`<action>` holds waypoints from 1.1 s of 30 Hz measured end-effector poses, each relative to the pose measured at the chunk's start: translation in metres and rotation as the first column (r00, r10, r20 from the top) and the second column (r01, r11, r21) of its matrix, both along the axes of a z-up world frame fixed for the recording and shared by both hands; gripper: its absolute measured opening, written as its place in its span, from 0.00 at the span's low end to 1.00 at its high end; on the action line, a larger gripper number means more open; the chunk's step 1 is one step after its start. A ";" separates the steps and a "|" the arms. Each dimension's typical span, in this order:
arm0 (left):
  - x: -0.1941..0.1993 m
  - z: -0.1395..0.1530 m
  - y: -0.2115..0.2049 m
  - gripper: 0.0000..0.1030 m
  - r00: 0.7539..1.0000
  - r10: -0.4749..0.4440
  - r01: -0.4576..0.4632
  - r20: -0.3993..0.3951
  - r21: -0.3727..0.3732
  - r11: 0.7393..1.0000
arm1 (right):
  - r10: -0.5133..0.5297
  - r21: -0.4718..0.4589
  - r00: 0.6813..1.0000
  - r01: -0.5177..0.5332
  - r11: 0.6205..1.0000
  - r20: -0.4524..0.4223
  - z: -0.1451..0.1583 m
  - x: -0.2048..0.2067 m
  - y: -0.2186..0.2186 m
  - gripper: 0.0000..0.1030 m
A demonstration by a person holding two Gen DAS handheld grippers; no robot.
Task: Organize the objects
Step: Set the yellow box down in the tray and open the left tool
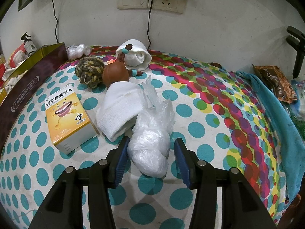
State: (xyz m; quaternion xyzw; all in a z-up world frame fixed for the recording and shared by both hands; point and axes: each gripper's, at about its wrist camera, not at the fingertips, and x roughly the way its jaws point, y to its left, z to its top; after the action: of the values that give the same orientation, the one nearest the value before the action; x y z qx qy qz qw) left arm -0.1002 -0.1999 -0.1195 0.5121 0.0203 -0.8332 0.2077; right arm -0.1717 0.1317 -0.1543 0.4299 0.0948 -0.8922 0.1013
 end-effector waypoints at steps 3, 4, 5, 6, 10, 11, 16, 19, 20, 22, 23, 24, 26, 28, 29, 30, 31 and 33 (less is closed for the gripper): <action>0.000 -0.004 -0.004 0.53 1.000 0.009 -0.009 0.005 0.012 1.000 | 0.001 0.000 1.000 -0.001 1.000 0.000 0.000 0.000 0.001 0.45; 0.000 -0.006 -0.006 0.53 1.000 0.012 -0.012 0.008 0.012 1.000 | 0.001 0.000 1.000 -0.001 1.000 0.000 0.000 0.000 0.000 0.45; 0.000 -0.008 -0.007 0.53 1.000 0.013 -0.013 0.013 0.016 1.000 | 0.001 0.000 1.000 -0.001 1.000 0.000 0.000 0.000 0.000 0.45; 0.000 -0.009 -0.008 0.53 1.000 0.013 -0.013 0.016 0.022 1.000 | 0.001 0.000 1.000 -0.001 1.000 0.000 0.001 0.000 0.000 0.45; 0.001 -0.015 -0.012 0.54 1.000 0.017 -0.018 0.023 0.042 0.999 | 0.001 0.003 1.000 -0.001 1.000 -0.001 0.001 0.000 0.001 0.46; 0.001 -0.015 -0.012 0.54 1.000 0.019 -0.020 0.018 0.042 0.999 | 0.002 0.001 1.000 -0.002 1.000 0.000 0.001 0.000 0.000 0.46; 0.002 -0.014 -0.017 0.54 1.000 0.013 -0.013 -0.001 0.077 0.997 | -0.001 0.003 1.000 0.001 1.000 -0.001 0.001 0.000 0.001 0.47; 0.004 -0.013 -0.019 0.54 1.000 0.016 -0.015 -0.009 0.111 0.994 | -0.004 0.003 1.000 0.004 1.000 0.000 0.001 -0.001 0.004 0.49; 0.005 -0.012 -0.020 0.54 1.000 0.015 -0.014 -0.012 0.122 0.992 | -0.005 0.003 1.000 0.005 1.000 0.000 0.001 -0.001 0.005 0.49; 0.008 -0.007 -0.019 0.54 0.999 0.019 -0.016 -0.027 0.121 0.993 | -0.005 0.004 1.000 0.005 1.000 0.000 0.001 -0.001 0.004 0.50; 0.009 -0.003 -0.018 0.54 0.999 0.017 -0.012 -0.039 0.115 0.993 | -0.005 0.008 1.000 0.005 1.000 -0.002 0.001 -0.001 0.005 0.50; 0.011 0.001 -0.017 0.54 0.999 0.014 -0.009 -0.049 0.105 0.994 | -0.004 0.008 1.000 0.004 1.000 -0.002 0.001 0.000 0.003 0.50; 0.017 0.011 -0.014 0.54 0.997 0.007 0.000 -0.071 0.095 0.996 | -0.004 0.014 1.000 0.004 1.000 -0.005 0.001 0.000 0.002 0.50; 0.025 0.023 -0.011 0.55 0.995 0.003 0.006 -0.099 0.090 0.996 | -0.005 0.024 1.000 0.006 1.000 -0.010 0.001 0.000 0.003 0.49; 0.032 0.030 -0.010 0.55 0.993 0.003 0.008 -0.117 0.090 0.996 | -0.005 0.029 1.000 0.006 1.000 -0.012 0.001 0.000 0.004 0.48; 0.035 0.034 -0.010 0.55 0.992 0.003 0.009 -0.130 0.092 0.996 | -0.005 0.032 1.000 0.005 0.999 -0.013 0.001 -0.001 0.004 0.48; 0.042 0.040 -0.008 0.55 0.989 0.004 0.010 -0.148 0.096 0.995 | -0.005 0.035 1.000 0.005 0.999 -0.015 0.001 -0.002 0.006 0.48; 0.051 0.049 -0.005 0.55 0.986 -0.004 0.020 -0.166 0.095 0.995 | -0.001 0.045 1.000 0.002 0.999 -0.020 0.001 -0.003 0.009 0.46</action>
State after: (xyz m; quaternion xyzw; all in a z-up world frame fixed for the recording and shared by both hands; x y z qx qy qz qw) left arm -0.0488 -0.2051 -0.0702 0.4505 0.0746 -0.8722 0.1753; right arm -0.1750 0.1410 -0.1536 0.4232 0.1153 -0.8942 0.0899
